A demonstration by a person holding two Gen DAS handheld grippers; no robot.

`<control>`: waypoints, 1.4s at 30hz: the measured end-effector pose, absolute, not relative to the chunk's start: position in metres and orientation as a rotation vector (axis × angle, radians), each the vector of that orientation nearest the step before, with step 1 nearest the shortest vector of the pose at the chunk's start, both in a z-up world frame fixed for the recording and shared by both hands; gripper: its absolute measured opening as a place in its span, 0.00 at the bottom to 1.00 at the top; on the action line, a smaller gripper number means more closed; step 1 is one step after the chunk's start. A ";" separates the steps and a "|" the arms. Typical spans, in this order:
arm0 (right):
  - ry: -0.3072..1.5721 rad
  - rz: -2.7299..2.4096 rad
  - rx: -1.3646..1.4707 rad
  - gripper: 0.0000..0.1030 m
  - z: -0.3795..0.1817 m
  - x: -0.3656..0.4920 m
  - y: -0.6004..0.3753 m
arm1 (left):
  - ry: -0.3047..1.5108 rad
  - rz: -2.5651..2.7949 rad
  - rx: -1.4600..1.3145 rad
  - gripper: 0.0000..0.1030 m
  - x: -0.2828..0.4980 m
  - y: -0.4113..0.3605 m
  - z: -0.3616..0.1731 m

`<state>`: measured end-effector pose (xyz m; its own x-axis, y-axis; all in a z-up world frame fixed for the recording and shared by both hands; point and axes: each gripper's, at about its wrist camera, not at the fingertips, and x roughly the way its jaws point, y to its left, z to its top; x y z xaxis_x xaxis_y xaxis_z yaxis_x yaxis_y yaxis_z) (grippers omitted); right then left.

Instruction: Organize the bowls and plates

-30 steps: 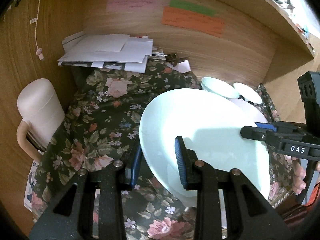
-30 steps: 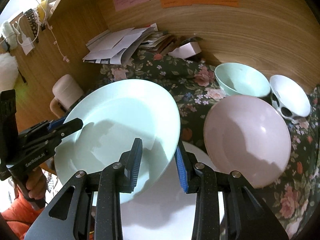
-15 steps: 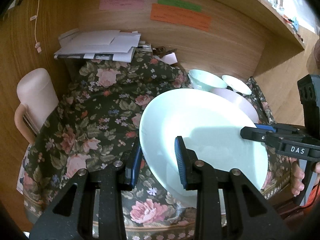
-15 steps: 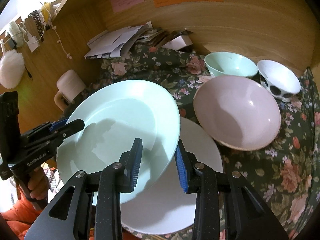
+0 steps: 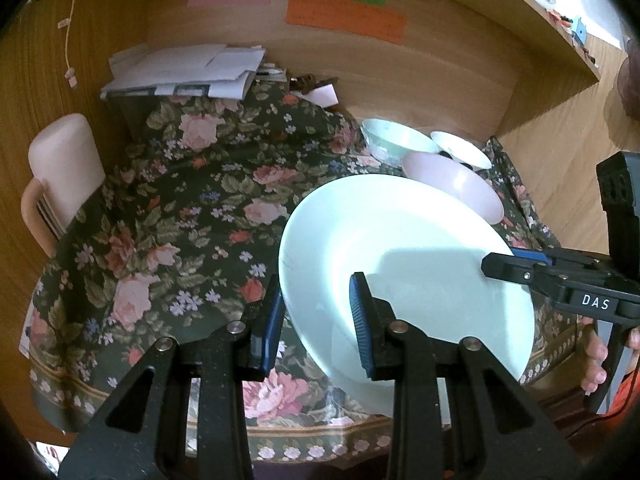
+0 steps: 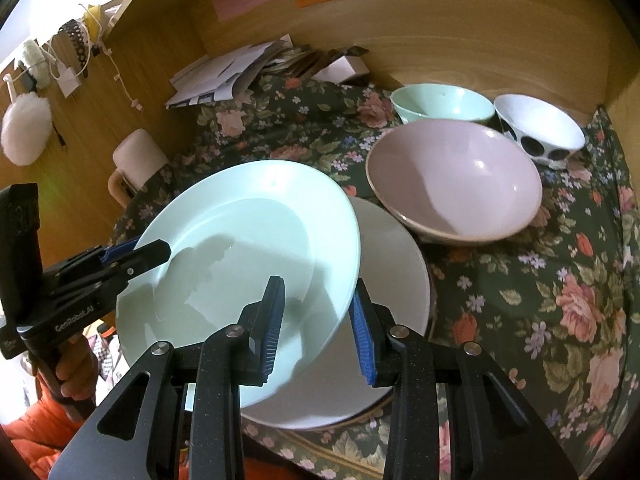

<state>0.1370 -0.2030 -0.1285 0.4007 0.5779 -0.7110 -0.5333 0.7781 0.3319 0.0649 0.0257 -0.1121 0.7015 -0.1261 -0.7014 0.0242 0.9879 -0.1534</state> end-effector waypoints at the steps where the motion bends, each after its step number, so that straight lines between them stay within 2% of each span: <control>1: 0.923 0.703 0.055 0.29 -0.130 0.136 -0.204 | 0.793 -0.085 -0.138 0.30 0.064 0.024 -0.114; 16: 0.953 0.687 0.109 0.29 -0.156 0.139 -0.217 | 0.863 -0.079 -0.147 0.30 0.074 0.012 -0.142; 42: 0.959 0.692 0.071 0.31 -0.161 0.147 -0.221 | 0.909 -0.076 -0.114 0.30 0.105 0.006 -0.159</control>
